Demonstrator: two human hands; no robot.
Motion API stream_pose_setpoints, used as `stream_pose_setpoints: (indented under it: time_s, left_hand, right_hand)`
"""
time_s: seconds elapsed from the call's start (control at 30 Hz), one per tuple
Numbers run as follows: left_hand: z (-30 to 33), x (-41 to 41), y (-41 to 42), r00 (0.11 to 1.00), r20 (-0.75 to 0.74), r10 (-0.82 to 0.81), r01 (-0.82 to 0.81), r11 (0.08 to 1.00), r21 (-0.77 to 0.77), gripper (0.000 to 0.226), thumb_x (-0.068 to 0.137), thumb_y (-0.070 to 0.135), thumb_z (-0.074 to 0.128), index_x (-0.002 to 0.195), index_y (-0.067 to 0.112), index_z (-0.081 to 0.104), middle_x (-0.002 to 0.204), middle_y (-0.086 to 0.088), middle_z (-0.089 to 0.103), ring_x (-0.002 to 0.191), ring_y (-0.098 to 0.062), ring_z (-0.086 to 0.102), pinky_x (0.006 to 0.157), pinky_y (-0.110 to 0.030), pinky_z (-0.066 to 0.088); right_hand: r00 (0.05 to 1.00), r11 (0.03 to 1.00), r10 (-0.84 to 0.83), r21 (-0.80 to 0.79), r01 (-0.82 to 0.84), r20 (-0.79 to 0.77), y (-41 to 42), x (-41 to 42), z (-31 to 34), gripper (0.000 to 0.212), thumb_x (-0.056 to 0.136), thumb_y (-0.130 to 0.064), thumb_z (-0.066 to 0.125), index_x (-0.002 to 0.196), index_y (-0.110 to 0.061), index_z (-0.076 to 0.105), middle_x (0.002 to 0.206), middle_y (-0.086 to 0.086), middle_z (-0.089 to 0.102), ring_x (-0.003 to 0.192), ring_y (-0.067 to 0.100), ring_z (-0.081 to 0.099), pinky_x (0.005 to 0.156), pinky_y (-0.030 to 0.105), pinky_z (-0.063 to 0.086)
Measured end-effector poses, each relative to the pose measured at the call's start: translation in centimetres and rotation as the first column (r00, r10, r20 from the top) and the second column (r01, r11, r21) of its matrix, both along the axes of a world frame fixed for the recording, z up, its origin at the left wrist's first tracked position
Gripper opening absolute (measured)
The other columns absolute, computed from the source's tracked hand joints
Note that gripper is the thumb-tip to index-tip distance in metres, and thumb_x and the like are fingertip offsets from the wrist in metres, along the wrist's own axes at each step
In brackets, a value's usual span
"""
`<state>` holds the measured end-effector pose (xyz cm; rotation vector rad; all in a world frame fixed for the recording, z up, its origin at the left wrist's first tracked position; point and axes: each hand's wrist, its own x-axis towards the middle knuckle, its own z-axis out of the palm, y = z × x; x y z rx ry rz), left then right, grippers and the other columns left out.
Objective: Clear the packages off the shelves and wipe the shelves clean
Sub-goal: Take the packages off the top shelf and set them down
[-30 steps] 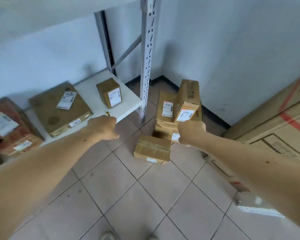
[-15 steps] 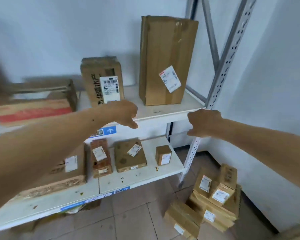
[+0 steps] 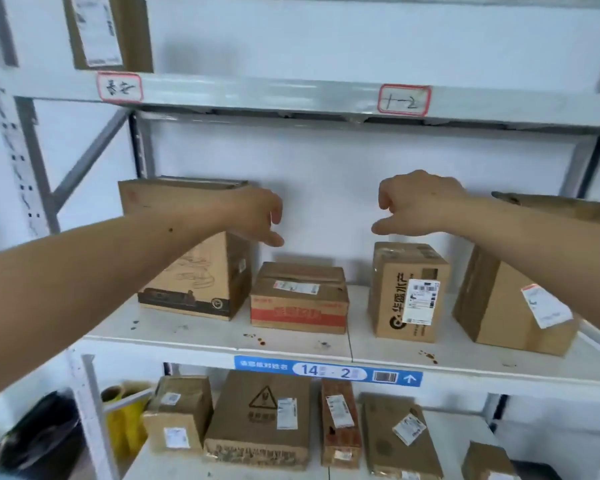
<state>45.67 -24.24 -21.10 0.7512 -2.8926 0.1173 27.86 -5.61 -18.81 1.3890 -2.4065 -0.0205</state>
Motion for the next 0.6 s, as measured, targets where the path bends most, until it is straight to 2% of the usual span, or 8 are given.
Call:
stream_pose_setpoints:
  time_s: [0.07, 0.13, 0.27, 0.33, 0.43, 0.6]
  left_hand:
    - [2.2, 4.2, -3.5, 0.997, -0.06, 0.045, -0.047, 0.998, -0.032, 0.032, 0.081, 0.048, 0.072, 0.098, 0.024, 0.06, 0.103, 0.007, 0.067, 0.096, -0.018, 0.061, 0.087, -0.038, 0.052]
    - [4.4, 7.6, -6.4, 0.989, -0.121, 0.083, -0.088, 0.995, -0.037, 0.036, 0.08, 0.049, 0.073, 0.103, 0.024, 0.062, 0.102, 0.007, 0.068, 0.097, -0.017, 0.06, 0.09, -0.039, 0.052]
    - [8.6, 13.2, -11.6, 0.963, -0.234, 0.134, -0.155, 0.985, -0.073, 0.035, 0.081, 0.045, 0.075, 0.104, 0.023, 0.06, 0.099, 0.008, 0.067, 0.097, -0.016, 0.06, 0.09, -0.032, 0.048]
    - [10.7, 15.2, -14.1, 0.946, -0.288, 0.149, -0.184, 0.978, -0.098, 0.034, 0.081, 0.043, 0.075, 0.102, 0.021, 0.061, 0.098, 0.005, 0.068, 0.097, -0.018, 0.061, 0.089, -0.032, 0.048]
    - [13.2, 17.2, -17.6, 0.909, -0.378, 0.174, -0.234, 0.965, -0.119, 0.042, 0.081, 0.044, 0.075, 0.111, 0.017, 0.063, 0.102, 0.002, 0.067, 0.098, -0.021, 0.061, 0.087, -0.031, 0.046]
    - [16.1, 19.1, -24.0, 0.826, -0.526, 0.205, -0.283, 0.957, -0.071, 0.058, 0.08, 0.047, 0.075, 0.124, 0.013, 0.056, 0.116, -0.003, 0.063, 0.105, -0.023, 0.058, 0.093, -0.036, 0.048]
  right_hand:
    - [0.998, 0.996, 0.066, -0.068, -0.065, 0.014, -3.6, 3.4, 2.5, 0.037, 0.085, -0.049, 0.066, 0.111, -0.025, 0.056, 0.112, -0.005, 0.061, 0.106, 0.023, 0.056, 0.075, 0.033, 0.043]
    - [0.992, 0.983, 0.123, -0.141, -0.119, 0.02, -6.4, 6.3, 4.9, 0.034, 0.084, -0.049, 0.068, 0.107, -0.027, 0.056, 0.11, -0.007, 0.059, 0.11, 0.022, 0.053, 0.081, 0.035, 0.046]
    - [0.981, 0.941, 0.193, -0.279, -0.192, -0.026, -12.0, 10.5, 9.3, 0.03, 0.082, -0.046, 0.07, 0.101, -0.025, 0.059, 0.107, -0.005, 0.062, 0.1, 0.021, 0.055, 0.082, 0.036, 0.047]
    - [0.977, 0.924, 0.211, -0.319, -0.213, -0.042, -15.0, 12.2, 11.3, 0.032, 0.082, -0.044, 0.071, 0.104, -0.023, 0.061, 0.107, -0.004, 0.063, 0.102, 0.022, 0.057, 0.084, 0.037, 0.048]
    - [0.969, 0.906, 0.241, -0.348, -0.242, -0.048, -19.3, 14.0, 13.7, 0.038, 0.083, -0.045, 0.071, 0.108, -0.022, 0.057, 0.113, -0.004, 0.061, 0.106, 0.021, 0.055, 0.088, 0.039, 0.047]
    - [0.95, 0.853, 0.31, -0.431, -0.294, -0.033, -26.4, 15.3, 16.9, 0.059, 0.082, -0.053, 0.07, 0.128, -0.023, 0.048, 0.12, -0.003, 0.061, 0.112, 0.024, 0.055, 0.092, 0.04, 0.047]
